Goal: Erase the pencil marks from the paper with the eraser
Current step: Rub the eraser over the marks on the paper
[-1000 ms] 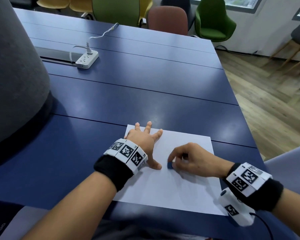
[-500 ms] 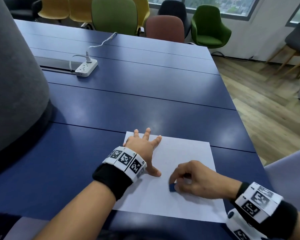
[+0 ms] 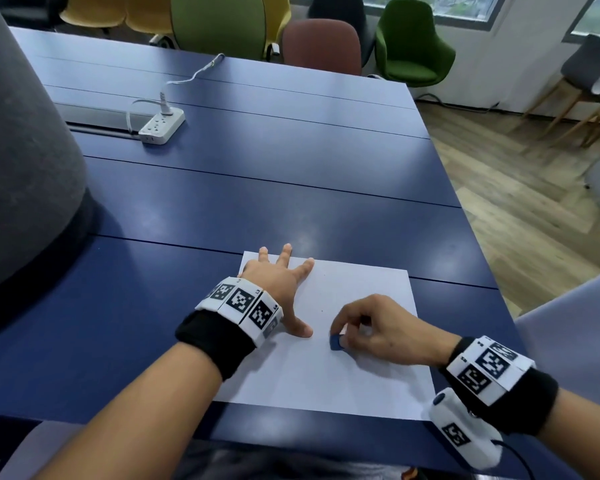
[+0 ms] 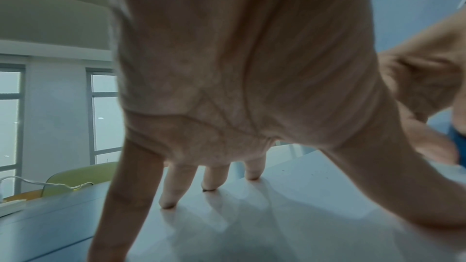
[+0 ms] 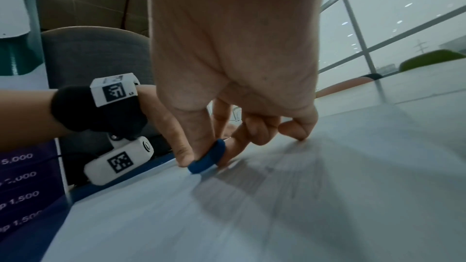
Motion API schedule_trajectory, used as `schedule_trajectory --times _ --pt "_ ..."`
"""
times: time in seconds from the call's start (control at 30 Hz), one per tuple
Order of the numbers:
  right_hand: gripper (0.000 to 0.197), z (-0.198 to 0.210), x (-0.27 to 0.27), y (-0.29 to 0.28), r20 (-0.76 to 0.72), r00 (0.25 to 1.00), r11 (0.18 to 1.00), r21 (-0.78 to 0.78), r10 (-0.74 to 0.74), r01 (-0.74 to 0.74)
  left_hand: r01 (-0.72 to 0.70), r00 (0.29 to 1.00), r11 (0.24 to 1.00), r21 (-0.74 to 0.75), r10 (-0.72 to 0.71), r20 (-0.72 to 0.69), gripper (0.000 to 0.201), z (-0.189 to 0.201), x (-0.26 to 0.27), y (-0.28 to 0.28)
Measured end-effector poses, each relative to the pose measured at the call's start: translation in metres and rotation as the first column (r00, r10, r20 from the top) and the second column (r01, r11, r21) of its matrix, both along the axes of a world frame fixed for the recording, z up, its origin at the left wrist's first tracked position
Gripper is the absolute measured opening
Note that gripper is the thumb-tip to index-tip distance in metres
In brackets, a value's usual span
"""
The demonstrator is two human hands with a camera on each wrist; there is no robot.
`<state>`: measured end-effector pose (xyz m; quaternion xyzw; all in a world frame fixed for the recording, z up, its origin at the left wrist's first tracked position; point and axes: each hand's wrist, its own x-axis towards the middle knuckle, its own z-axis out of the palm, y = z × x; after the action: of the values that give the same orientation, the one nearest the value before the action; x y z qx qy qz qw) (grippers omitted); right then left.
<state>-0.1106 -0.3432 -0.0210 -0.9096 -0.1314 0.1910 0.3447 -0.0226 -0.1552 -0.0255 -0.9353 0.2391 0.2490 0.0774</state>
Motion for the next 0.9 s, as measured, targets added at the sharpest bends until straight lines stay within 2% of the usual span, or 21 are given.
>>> schedule_trajectory --times 0.17,0.3,0.5,0.57,0.67,0.7,0.83,0.9 --pt "0.019 0.004 -0.013 -0.002 -0.129 0.983 0.990 -0.034 0.130 -0.136 -0.002 1.000 1.000 -0.001 0.002 -0.004 0.126 0.000 0.000 0.000" --pt "0.017 0.001 0.018 0.001 -0.051 0.998 0.999 -0.026 -0.021 0.019 0.004 1.000 1.000 0.003 -0.004 0.005 0.125 0.001 -0.001 0.000" --pt "0.009 -0.004 0.062 -0.001 -0.011 0.970 0.969 0.044 -0.242 0.242 0.005 1.000 1.000 0.002 -0.005 0.009 0.125 0.000 -0.001 0.000" --pt "0.014 -0.004 0.055 -0.001 -0.027 0.981 0.981 0.046 -0.190 0.191 0.006 1.000 1.000 0.003 -0.006 0.007 0.125 0.000 -0.001 -0.001" --pt "0.017 0.000 0.044 0.001 -0.089 0.996 1.000 -0.007 -0.020 0.019 0.002 1.000 1.000 0.002 -0.002 0.004 0.125 0.000 0.000 0.000" --pt "0.017 0.001 0.048 0.001 -0.086 0.996 1.000 -0.023 -0.017 0.015 0.001 1.000 1.000 -0.001 -0.001 0.004 0.125 0.000 -0.001 0.000" --pt "0.014 -0.005 0.077 -0.002 0.022 0.979 0.978 0.039 -0.204 0.203 0.008 1.000 1.000 -0.009 -0.008 0.018 0.124 -0.001 -0.002 0.001" --pt "0.012 -0.007 0.075 -0.003 0.016 0.975 0.974 0.060 -0.220 0.218 0.008 1.000 1.000 -0.011 -0.008 0.019 0.124 -0.001 -0.002 0.000"
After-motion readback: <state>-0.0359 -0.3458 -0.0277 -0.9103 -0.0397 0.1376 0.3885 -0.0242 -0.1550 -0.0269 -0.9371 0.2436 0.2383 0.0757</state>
